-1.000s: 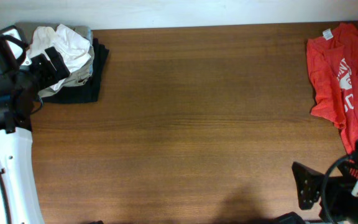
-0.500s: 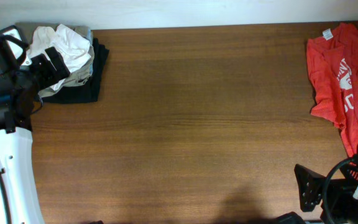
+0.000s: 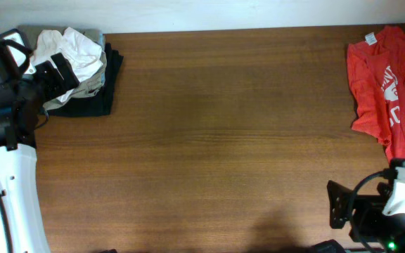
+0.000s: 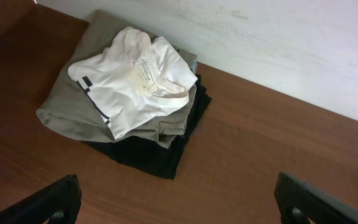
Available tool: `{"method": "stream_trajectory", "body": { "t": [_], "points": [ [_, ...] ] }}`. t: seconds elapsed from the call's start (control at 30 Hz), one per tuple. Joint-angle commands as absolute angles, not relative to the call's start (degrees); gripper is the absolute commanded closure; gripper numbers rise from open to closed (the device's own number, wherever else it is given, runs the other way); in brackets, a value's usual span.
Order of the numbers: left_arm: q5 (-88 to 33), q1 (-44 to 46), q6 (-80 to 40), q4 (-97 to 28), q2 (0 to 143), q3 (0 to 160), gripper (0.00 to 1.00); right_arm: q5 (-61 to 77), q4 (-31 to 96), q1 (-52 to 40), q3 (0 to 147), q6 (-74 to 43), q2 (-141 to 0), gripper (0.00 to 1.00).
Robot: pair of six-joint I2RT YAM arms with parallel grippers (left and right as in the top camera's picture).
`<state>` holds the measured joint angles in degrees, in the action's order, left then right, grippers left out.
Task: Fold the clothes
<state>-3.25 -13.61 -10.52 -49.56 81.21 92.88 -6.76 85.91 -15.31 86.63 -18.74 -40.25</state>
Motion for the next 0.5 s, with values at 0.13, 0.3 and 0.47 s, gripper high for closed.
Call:
{"method": "stream_trajectory", "body": {
  "t": [0.13,0.3,0.47],
  "points": [
    [-3.88,-13.61,-10.81,-49.41,80.99,92.62,0.01,-4.01,57.74,-10.13,53.87,-7.97,-20.8,0.01],
    [-3.88,-13.61,-10.81,-49.41,80.99,92.62,0.01,2.87,39.66,-7.9,36.64,-2.22,-12.38,0.01],
    [-3.88,-13.65,-10.81,-49.41,80.99,92.62,0.01,4.19,27.4,-5.74,23.64,-1.87,-5.39,0.01]
  ]
}}
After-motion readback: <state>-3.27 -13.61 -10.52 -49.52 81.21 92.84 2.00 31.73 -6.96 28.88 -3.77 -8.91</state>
